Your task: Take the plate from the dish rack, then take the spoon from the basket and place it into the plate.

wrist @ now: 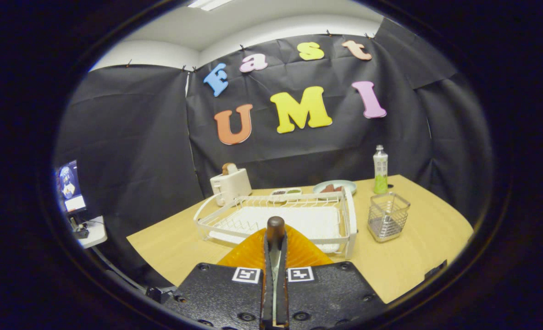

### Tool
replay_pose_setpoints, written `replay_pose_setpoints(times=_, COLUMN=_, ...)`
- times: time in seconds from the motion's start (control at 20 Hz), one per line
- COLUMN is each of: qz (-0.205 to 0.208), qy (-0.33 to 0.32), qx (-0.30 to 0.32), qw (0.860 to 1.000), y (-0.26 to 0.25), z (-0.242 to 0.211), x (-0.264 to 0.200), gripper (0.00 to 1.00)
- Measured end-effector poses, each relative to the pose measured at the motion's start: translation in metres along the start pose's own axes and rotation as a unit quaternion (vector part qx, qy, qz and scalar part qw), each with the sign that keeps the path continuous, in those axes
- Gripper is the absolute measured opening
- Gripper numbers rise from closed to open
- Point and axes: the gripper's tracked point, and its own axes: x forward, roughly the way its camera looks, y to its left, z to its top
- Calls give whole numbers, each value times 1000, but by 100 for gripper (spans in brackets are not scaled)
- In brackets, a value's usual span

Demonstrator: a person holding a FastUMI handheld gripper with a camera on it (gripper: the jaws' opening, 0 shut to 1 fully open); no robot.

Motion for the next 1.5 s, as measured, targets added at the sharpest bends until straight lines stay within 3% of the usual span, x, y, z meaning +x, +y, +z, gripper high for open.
replay_pose_setpoints(times=0.35, qz=24, qy=19, qx=39, qw=999, y=-9, z=-12, x=13, gripper=8)
replay_pose_setpoints(times=0.45, qz=5, qy=16, qx=27, qw=999, y=-23, z=-8, x=14, gripper=17)
replay_pose_setpoints(times=0.5, qz=-4, qy=12, qx=18, qw=1000, y=-29, z=-6, x=14, gripper=25)
replay_pose_setpoints(times=0.75, qz=-60, qy=-22, qx=-22, qw=998, y=-53, z=8, x=16, gripper=92)
replay_pose_setpoints(times=0.8, qz=-68, qy=-31, qx=-30, qw=997, y=-55, z=13, x=15, gripper=100)
replay_pose_setpoints(times=1.2, qz=-154, qy=-100, qx=-114, qw=976, y=-53, z=64, x=-13, gripper=100)
replay_pose_setpoints(times=1.5, qz=-201, qy=-184, qx=-136, qw=953, y=-7, z=101, x=-55, gripper=100)
